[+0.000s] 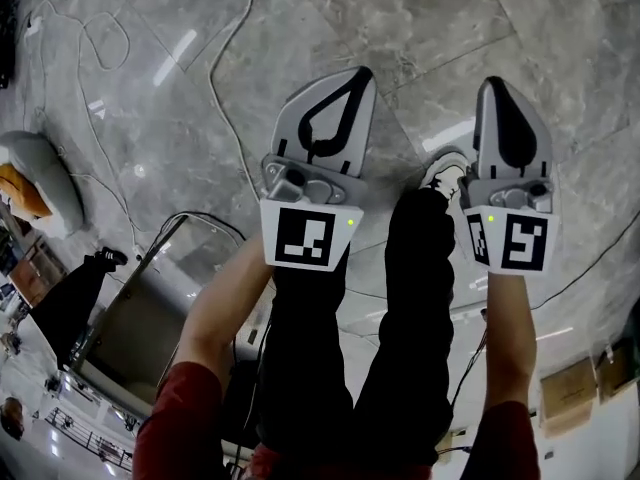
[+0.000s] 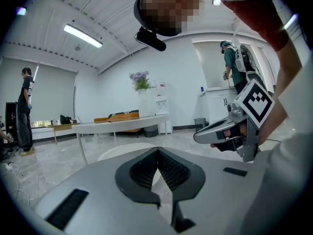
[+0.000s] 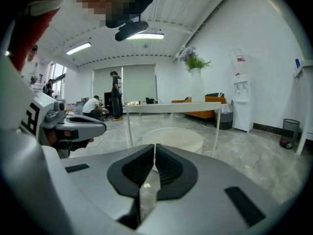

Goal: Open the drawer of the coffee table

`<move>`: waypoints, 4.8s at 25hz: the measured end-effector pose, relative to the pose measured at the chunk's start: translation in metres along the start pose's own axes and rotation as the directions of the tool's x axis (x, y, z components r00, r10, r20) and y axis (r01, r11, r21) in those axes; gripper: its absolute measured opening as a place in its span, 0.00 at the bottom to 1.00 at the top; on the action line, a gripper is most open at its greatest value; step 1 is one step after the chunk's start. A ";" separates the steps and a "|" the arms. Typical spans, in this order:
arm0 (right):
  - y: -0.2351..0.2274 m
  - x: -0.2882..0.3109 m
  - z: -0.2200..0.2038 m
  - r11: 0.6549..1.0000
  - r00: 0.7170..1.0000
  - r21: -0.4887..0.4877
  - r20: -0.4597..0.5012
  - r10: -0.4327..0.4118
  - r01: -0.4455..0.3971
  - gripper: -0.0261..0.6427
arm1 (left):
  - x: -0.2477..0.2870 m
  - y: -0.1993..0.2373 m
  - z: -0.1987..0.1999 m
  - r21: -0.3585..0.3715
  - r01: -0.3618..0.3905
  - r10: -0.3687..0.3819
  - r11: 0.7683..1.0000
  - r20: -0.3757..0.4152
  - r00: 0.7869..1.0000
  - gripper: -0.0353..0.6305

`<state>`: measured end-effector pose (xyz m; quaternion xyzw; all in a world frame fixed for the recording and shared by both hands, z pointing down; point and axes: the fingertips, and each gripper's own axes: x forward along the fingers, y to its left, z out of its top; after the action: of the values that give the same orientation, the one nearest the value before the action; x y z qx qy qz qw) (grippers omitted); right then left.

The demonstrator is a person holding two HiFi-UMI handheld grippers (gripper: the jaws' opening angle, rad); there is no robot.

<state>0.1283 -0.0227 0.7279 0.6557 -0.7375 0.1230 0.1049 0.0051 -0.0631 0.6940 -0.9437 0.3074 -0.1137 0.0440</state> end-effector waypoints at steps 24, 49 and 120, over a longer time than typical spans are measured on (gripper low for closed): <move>-0.047 0.189 -0.172 0.974 0.987 -0.219 0.160 -0.031 0.066 0.07 | 0.115 0.058 -0.188 0.104 -0.085 0.064 0.991 0.189 0.980 0.07; -0.054 0.244 -0.186 0.483 0.865 0.726 0.476 0.159 -0.489 0.50 | 0.121 0.069 -0.202 0.052 -0.133 0.125 0.990 0.144 0.982 0.07; -0.063 0.108 -0.281 0.123 0.821 0.812 0.569 0.052 -0.571 0.48 | 0.040 0.022 -0.230 -0.038 -0.160 0.163 0.986 0.082 0.983 0.07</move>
<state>0.1760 -0.0416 1.0306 0.4037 -0.6176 0.4371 -0.5144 -0.0312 -0.1076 0.9216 -0.9202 0.3826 -0.0646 0.0515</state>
